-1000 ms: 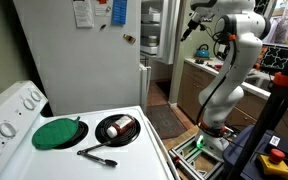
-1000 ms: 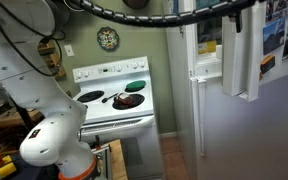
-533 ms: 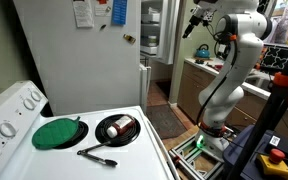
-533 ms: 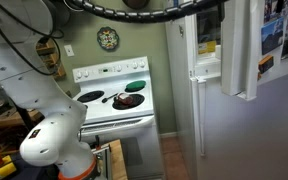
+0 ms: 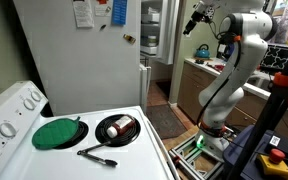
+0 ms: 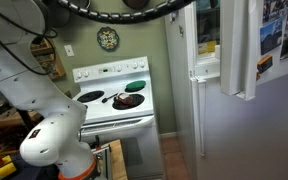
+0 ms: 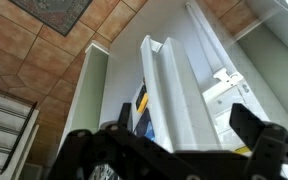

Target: Take the container out of the top refrigerator door and put it on the stovetop

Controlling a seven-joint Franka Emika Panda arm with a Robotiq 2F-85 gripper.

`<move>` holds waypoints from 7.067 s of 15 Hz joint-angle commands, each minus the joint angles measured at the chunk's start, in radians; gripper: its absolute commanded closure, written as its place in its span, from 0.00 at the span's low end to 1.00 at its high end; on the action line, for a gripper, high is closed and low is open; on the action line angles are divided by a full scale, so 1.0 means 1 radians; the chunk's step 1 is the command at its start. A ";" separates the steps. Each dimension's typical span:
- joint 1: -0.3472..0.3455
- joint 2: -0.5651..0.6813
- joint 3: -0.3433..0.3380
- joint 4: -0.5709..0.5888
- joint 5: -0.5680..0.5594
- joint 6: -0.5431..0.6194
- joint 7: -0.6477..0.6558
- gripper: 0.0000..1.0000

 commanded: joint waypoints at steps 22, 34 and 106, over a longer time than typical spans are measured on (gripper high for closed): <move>0.197 -0.267 0.080 -0.440 0.042 0.520 0.093 0.00; 0.129 -0.121 0.004 -0.354 -0.046 0.701 0.174 0.00; 0.235 0.101 0.130 0.238 -0.144 0.588 0.533 0.00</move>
